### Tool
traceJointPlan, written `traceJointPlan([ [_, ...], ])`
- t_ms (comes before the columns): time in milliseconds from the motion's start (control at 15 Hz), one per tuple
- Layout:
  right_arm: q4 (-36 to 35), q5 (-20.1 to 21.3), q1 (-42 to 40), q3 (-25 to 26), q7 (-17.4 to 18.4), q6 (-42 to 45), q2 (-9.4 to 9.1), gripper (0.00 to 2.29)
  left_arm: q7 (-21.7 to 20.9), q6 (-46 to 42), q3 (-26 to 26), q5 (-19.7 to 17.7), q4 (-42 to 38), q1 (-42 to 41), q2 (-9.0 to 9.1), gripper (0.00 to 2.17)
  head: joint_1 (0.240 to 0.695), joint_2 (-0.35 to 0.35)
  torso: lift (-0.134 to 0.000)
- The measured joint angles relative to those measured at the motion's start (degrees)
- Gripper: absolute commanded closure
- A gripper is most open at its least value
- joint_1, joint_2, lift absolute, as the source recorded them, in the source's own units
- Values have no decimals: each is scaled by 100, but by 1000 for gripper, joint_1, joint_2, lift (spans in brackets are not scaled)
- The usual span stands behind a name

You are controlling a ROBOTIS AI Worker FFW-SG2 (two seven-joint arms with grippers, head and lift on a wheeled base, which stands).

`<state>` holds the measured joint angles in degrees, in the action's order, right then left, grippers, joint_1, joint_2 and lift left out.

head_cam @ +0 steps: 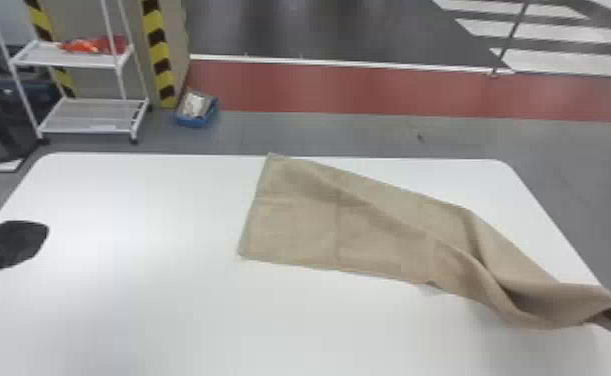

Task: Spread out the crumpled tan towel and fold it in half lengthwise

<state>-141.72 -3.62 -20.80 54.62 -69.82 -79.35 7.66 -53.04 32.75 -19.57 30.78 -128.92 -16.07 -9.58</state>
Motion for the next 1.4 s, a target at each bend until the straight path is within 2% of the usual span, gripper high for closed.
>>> traceJointPlan([
  [133, -35, 1, -124, -22, -31, 255, -160, 1997, 114, -209, 125, -383, -91, -408, 33, 360, 695, -126, -124],
  [200, -45, 13, -138, -44, -26, 282, -205, 1997, 285, -389, 360, -535, -100, -568, 53, 313, 695, -175, -124],
  [267, -64, 33, -142, -73, -23, 290, -250, 1997, 469, -753, 682, -566, -70, -681, 65, 302, 695, -212, -124],
  [333, -96, 57, -143, -101, -22, 291, -297, 1997, 577, -1161, 993, -479, 4, -717, 69, 201, 695, -254, -124],
  [467, -141, 102, -145, -135, -22, 293, -397, 1997, 697, -2232, 1701, 35, 378, -520, 62, 161, 695, -350, -124],
  [600, -147, 135, -173, -135, -22, 280, -450, 1997, 630, -2892, 2236, 640, 930, -33, -21, 215, 695, -350, -124],
  [867, -163, 181, -222, -93, -18, 262, -523, 1997, 170, -3041, 3015, 1408, 1721, 951, -357, 275, 695, -350, -124],
  [1133, -177, 261, -223, -184, -4, 215, -573, 1997, -572, -3026, 3690, 1775, 2399, 1891, -462, 333, 695, -350, -124],
  [1400, -198, 361, -223, -229, 4, 184, -613, 1997, -903, -2857, 4341, 1946, 3060, 2761, -382, 336, 695, -350, -124],
])
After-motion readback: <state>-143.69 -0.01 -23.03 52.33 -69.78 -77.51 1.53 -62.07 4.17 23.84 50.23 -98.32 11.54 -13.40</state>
